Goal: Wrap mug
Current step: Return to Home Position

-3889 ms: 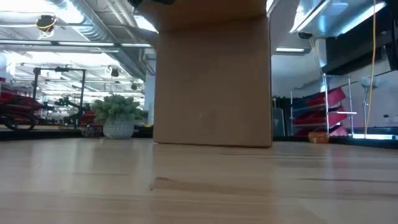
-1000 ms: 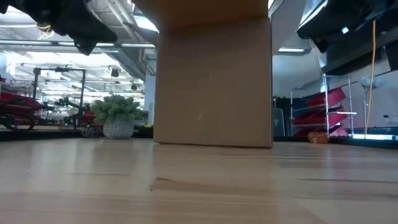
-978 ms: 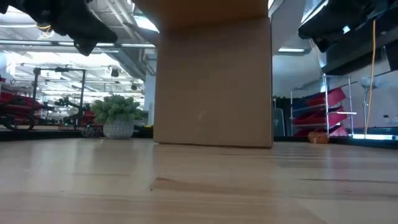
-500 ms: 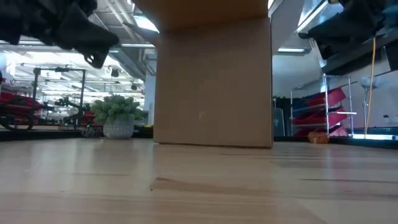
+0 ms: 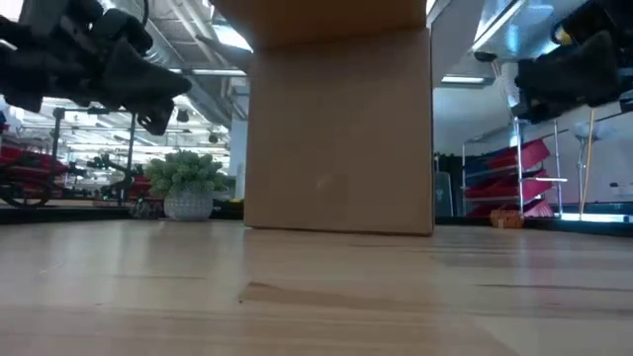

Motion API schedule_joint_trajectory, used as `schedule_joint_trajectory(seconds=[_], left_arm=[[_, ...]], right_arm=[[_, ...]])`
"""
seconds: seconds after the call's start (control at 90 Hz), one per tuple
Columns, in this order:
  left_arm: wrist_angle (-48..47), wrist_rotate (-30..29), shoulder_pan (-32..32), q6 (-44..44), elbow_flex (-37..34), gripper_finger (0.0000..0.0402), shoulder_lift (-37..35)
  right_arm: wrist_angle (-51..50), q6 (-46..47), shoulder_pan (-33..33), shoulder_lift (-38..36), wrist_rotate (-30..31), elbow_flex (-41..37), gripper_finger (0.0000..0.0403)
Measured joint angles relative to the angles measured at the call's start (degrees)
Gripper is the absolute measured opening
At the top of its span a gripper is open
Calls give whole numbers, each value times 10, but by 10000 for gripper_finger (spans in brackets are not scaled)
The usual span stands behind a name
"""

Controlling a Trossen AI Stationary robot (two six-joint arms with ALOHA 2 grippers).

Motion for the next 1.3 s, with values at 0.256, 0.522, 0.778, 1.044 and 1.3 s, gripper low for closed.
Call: schedule_joint_trajectory(seconds=[0.256,0.522,0.778,1.044,1.3], left_arm=[[1,59,71,17,0,0,0],[-2,100,126,11,0,0,0],[4,102,122,26,-3,0,-1],[36,76,108,-5,-25,0,-46],[-41,-1,52,-17,-25,0,-139]], right_arm=[[-40,-10,0,-86,-9,-14,10],[-71,-55,-1,-158,3,-13,10],[-73,-60,0,-156,20,-14,10],[-73,-51,0,-155,20,-14,10],[-73,-50,0,-155,20,-14,10]])
